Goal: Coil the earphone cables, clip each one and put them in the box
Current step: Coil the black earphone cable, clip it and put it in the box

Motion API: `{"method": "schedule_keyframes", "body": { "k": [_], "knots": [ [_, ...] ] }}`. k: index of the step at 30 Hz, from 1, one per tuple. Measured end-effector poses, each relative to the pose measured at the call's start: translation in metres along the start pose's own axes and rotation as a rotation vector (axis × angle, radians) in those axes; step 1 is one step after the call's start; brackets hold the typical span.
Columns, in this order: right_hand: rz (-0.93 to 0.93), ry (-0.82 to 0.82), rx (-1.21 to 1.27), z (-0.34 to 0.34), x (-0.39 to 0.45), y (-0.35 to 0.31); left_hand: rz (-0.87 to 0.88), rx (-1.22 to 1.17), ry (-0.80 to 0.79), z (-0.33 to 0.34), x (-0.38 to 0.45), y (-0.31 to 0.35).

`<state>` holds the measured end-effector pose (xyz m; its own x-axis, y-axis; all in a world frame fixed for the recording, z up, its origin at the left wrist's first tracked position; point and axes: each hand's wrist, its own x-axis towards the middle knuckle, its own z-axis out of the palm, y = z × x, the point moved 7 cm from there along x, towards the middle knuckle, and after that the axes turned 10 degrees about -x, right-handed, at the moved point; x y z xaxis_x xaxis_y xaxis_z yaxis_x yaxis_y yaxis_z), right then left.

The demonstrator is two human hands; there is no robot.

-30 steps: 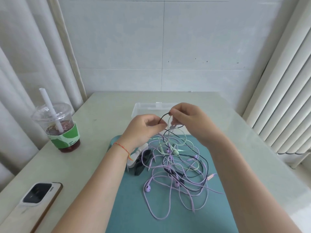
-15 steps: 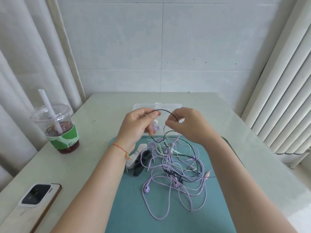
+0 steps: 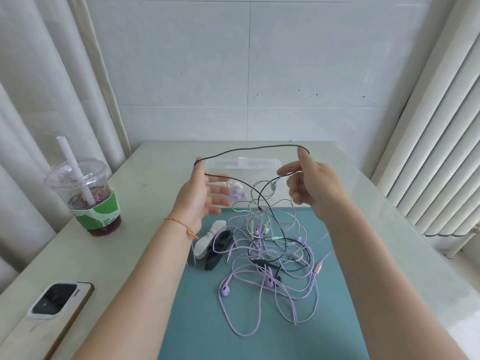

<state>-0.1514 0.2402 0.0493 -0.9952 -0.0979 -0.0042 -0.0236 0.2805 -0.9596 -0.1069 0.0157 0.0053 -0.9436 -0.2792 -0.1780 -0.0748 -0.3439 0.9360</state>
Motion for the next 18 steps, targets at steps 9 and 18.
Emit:
{"method": "schedule_keyframes", "body": {
  "k": [9,18],
  "knots": [
    [-0.265,0.072,0.167,0.0,-0.01,-0.029,0.168,0.07,-0.149,0.018,-0.013,0.011],
    [-0.338,-0.089,-0.092,0.008,-0.016,-0.036,0.181,0.434,-0.032,0.009,-0.013,0.011]
  ]
}}
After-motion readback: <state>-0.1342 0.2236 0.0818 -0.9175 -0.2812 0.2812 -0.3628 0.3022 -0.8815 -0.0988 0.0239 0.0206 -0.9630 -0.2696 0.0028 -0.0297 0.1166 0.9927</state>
